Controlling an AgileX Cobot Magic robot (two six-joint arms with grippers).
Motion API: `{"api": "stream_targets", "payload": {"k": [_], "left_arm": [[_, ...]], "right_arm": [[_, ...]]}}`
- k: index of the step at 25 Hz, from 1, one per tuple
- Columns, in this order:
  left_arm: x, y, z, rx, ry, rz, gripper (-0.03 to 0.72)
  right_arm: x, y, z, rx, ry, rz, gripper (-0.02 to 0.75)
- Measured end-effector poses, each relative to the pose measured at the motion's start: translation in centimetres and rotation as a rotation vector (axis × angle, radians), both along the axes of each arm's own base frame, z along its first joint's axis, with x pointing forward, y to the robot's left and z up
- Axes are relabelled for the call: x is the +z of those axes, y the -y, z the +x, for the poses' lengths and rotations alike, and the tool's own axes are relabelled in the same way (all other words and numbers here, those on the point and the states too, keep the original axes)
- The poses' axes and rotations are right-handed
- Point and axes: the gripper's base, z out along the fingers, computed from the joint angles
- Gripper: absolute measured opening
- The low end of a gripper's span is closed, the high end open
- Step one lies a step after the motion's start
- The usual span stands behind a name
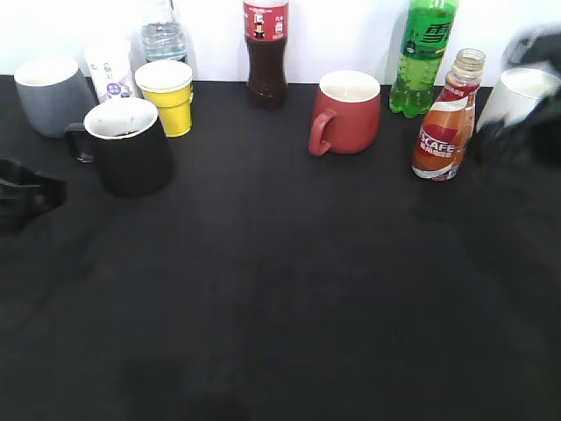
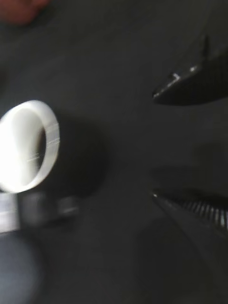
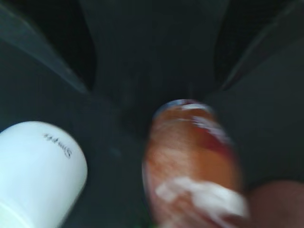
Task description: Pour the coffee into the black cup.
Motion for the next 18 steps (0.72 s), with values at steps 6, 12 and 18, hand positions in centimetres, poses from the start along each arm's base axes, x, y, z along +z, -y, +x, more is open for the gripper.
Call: {"api": "stream_targets", "payload": {"k": [6, 12, 18], "left_arm": [[6.9, -3.6, -9.0, -0.034, 0.005, 0.066, 0.417], [7.2, -7.2, -16.5, -0.102, 0.112, 0.061, 0.393], [4.2, -7.3, -16.9, -0.133, 0.074, 0.097, 0.362]], "right_arm": [[11.1, 2.1, -13.6, -0.067, 0.055, 0.129, 0.596], [7.4, 6.3, -25.9, -0.068, -0.039, 0.125, 0.596], [5.9, 8.0, -29.3, -0.075, 0.185, 0.16, 0.595]]}}
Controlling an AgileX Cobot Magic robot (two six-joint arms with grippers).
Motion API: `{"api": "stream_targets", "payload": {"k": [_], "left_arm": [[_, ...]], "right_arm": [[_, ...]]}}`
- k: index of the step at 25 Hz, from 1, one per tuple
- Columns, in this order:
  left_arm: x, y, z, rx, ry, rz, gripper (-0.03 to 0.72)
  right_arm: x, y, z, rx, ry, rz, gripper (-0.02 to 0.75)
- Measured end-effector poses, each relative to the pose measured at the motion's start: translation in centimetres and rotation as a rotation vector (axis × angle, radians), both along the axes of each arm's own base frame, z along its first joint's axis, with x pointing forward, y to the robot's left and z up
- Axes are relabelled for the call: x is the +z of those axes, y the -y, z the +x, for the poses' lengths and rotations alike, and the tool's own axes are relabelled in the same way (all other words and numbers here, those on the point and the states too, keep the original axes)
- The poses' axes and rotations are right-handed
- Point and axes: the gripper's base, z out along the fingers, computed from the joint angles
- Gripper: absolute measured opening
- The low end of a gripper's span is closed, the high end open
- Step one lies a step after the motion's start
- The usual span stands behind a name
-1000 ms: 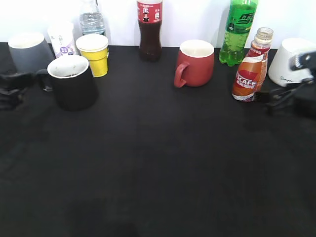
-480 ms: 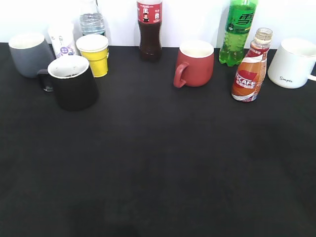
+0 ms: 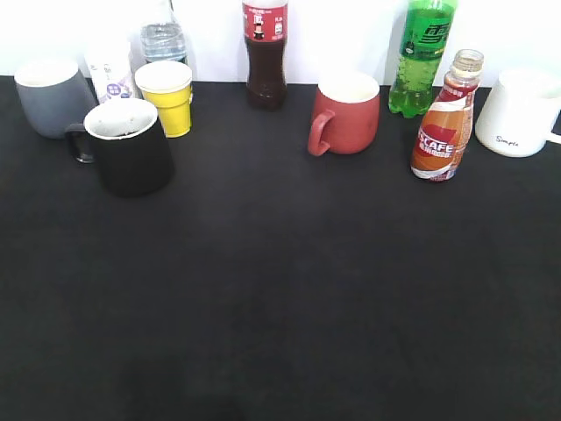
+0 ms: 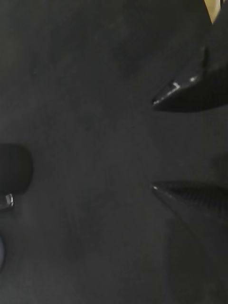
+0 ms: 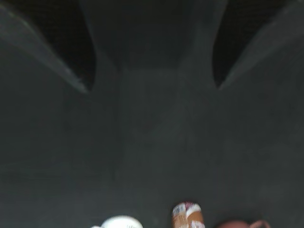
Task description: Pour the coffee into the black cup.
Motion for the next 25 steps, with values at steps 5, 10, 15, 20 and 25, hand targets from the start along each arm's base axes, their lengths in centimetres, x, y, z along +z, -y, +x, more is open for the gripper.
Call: {"api": "stream_targets", "payload": {"k": [5, 10, 15, 20, 25], "left_arm": [[0.0, 0.0, 0.0, -0.003, 0.0, -0.001, 0.361], [0.0, 0.0, 0.0, 0.0, 0.0, -0.001, 0.361], [0.0, -0.3, 0.0, 0.192, 0.0, -0.001, 0.361], [0.1, -0.6, -0.8, 0.318, 0.05, -0.017, 0.361], [0.1, -0.9, -2.7, 0.434, 0.162, -0.044, 0.358]], "right_arm": [[-0.1, -0.1, 0.3, 0.004, 0.022, 0.0, 0.591], [-0.1, -0.1, 0.3, -0.002, 0.024, 0.0, 0.591], [-0.1, -0.2, 0.1, -0.151, 0.024, -0.003, 0.591], [-0.1, -0.2, 0.0, -0.279, 0.025, -0.004, 0.591], [-0.1, -0.2, 0.0, -0.279, 0.025, -0.004, 0.591]]}}
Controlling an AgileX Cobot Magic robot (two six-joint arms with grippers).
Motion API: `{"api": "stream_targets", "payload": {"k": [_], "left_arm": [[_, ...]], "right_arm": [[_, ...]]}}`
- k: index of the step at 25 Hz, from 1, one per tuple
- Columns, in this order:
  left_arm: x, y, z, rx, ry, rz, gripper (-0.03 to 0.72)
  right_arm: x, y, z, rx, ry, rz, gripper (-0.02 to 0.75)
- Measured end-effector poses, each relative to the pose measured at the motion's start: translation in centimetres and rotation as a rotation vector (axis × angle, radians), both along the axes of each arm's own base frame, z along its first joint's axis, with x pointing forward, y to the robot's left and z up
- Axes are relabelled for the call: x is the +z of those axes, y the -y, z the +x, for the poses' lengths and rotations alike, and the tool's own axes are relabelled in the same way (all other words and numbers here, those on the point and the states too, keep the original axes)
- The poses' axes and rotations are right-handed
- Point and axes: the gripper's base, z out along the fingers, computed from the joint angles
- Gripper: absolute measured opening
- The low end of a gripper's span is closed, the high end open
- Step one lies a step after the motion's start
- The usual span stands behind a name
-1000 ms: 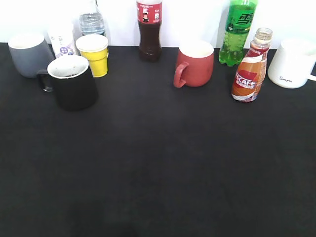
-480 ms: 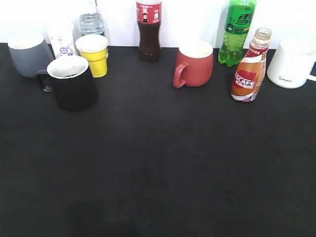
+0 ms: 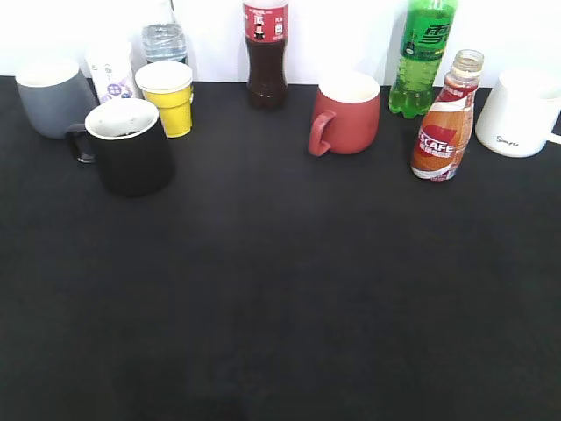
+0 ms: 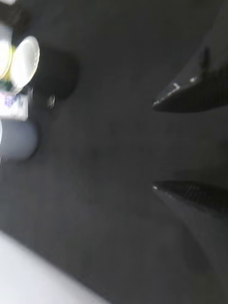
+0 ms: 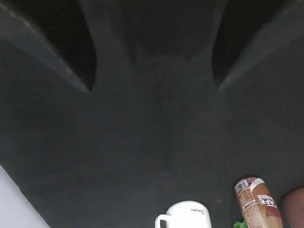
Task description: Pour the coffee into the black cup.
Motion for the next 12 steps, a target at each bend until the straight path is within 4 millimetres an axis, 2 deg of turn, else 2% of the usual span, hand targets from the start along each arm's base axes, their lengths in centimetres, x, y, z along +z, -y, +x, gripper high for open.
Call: {"api": "stream_targets", "payload": {"k": [3, 8, 12], "left_arm": [[0.0, 0.05, -0.07, 0.053, 0.002, 0.0, 0.333], [0.0, 0.05, -0.07, 0.053, 0.002, 0.0, 0.316], [0.0, 0.05, -0.07, 0.053, 0.002, 0.0, 0.269]], "right_arm": [[0.0, 0.0, 0.0, 0.0, 0.0, 0.0, 0.59], [0.0, 0.0, 0.0, 0.0, 0.0, 0.0, 0.59], [0.0, 0.0, 0.0, 0.0, 0.0, 0.0, 0.59]]}}
